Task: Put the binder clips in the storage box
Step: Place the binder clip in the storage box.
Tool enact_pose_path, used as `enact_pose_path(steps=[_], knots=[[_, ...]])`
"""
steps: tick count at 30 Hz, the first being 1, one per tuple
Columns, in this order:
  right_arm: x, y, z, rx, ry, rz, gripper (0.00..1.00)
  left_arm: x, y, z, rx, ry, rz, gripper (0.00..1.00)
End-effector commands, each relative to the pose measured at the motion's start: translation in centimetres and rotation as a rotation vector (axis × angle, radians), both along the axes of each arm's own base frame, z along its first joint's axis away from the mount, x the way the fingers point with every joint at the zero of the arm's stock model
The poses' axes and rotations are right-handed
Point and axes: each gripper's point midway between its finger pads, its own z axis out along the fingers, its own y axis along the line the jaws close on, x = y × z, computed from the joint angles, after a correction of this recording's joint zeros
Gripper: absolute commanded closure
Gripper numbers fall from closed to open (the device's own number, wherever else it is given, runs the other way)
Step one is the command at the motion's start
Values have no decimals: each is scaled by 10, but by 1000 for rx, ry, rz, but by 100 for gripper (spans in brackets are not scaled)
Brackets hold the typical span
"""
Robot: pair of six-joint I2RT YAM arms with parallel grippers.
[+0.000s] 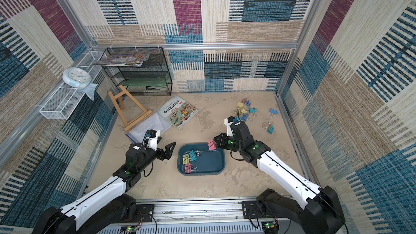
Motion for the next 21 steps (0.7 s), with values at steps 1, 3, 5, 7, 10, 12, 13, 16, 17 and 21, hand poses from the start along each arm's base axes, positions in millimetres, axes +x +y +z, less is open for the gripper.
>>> enact_pose_path(steps=[1, 3, 5, 7, 10, 12, 13, 16, 17, 21], knots=[[-6, 18, 4, 46, 4, -52, 100, 0, 0, 1, -2, -6, 1, 1], [-17, 33, -3, 37, 23, -23, 100, 0, 0, 1, -3, -7, 1, 1], [-25, 44, -11, 23, 31, -5, 100, 0, 0, 1, -2, -6, 1, 1], [-29, 51, -21, 6, 41, 4, 100, 0, 1, 1, -2, -9, 1, 1], [-33, 59, -42, -3, 71, 19, 100, 0, 1, 1, 0, -10, 3, 1], [-34, 61, -57, -23, 88, 25, 100, 0, 1, 1, 1, -8, 1, 1], [-33, 62, -63, -33, 92, 27, 100, 0, 1, 1, 0, -9, 1, 1], [-33, 69, -78, -39, 107, 42, 100, -1, 0, 1, 1, -10, -1, 1], [-33, 71, -84, -40, 117, 41, 100, 0, 1, 1, 2, -11, 0, 1], [-33, 73, -100, -43, 142, 29, 100, -1, 1, 2, 7, -15, -3, 1]])
